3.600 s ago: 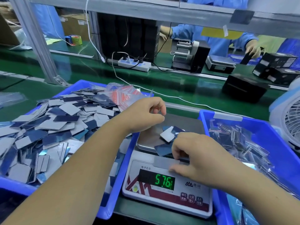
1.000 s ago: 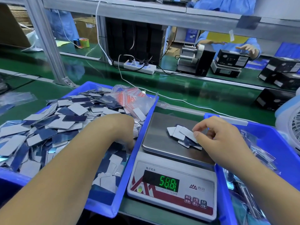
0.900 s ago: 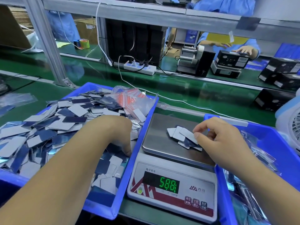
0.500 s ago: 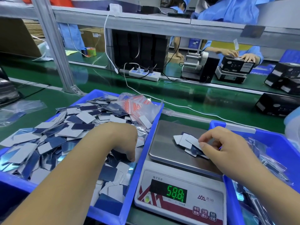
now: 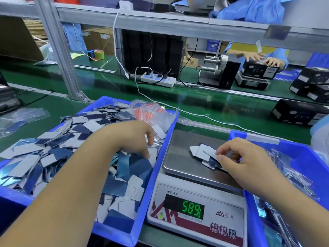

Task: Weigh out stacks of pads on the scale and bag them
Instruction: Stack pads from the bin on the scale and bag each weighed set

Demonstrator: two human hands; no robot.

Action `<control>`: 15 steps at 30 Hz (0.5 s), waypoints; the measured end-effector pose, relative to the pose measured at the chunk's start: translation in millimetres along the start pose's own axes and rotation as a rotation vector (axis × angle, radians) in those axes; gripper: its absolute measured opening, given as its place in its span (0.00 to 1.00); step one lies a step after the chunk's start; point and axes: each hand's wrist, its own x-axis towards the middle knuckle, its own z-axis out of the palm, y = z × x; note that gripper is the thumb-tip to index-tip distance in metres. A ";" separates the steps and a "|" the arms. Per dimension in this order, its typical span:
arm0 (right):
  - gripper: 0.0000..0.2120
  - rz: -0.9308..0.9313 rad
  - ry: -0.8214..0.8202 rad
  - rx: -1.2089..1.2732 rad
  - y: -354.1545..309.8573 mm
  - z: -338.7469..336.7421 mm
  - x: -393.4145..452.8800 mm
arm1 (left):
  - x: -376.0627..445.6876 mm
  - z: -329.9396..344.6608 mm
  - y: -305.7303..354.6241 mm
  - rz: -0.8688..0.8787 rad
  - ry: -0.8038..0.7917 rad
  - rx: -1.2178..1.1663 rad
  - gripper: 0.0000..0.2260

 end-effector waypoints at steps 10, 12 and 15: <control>0.09 -0.021 0.009 -0.013 3.1 -1.8 1.8 | 6.9 -13.3 16.6 0.021 0.207 -0.084 0.08; 0.10 -0.022 0.011 -0.009 3.7 -1.9 1.6 | 8.8 -12.4 17.7 0.002 0.237 -0.119 0.07; 0.09 -0.017 0.011 -0.011 3.9 -2.3 1.8 | 10.2 -14.7 19.1 0.001 0.330 -0.201 0.07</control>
